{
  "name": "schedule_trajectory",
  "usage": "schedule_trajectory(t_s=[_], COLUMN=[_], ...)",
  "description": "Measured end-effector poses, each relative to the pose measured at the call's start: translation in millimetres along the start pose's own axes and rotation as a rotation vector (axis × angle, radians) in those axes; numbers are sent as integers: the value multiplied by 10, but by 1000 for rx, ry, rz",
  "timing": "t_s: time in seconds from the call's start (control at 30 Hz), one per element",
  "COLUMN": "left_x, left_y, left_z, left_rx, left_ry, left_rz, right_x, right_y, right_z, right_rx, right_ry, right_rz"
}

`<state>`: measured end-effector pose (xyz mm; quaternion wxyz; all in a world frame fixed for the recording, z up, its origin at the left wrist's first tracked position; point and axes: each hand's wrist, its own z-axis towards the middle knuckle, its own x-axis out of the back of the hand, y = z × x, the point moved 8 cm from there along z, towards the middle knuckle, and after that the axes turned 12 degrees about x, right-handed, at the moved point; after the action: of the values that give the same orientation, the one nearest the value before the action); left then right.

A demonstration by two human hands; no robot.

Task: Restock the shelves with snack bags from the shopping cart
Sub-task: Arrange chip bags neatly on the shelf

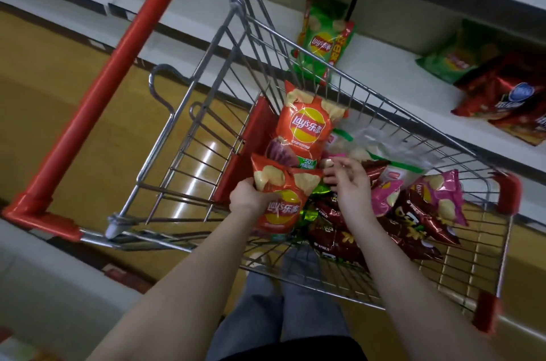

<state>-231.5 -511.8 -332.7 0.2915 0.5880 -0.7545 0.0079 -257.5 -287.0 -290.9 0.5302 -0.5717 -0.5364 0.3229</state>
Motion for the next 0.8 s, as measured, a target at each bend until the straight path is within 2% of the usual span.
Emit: schedule_trajectory(t_s=[0.23, 0.4, 0.63, 0.8], left_x=[407, 590, 608, 576], left_y=[493, 711, 663, 599], left_z=[-627, -686, -427, -368], left_rx=[-327, -320, -288, -255], left_ry=[-196, -239, -228, -187], left_rz=[-530, -845, -838, -817], right_x=[85, -82, -412, -564], right_y=[-191, -52, 511, 720], right_z=[220, 495, 948, 1091], right_rx=[4, 1, -209, -243], right_ry=[58, -9, -56, -90], right_rz=[-18, -86, -11, -8])
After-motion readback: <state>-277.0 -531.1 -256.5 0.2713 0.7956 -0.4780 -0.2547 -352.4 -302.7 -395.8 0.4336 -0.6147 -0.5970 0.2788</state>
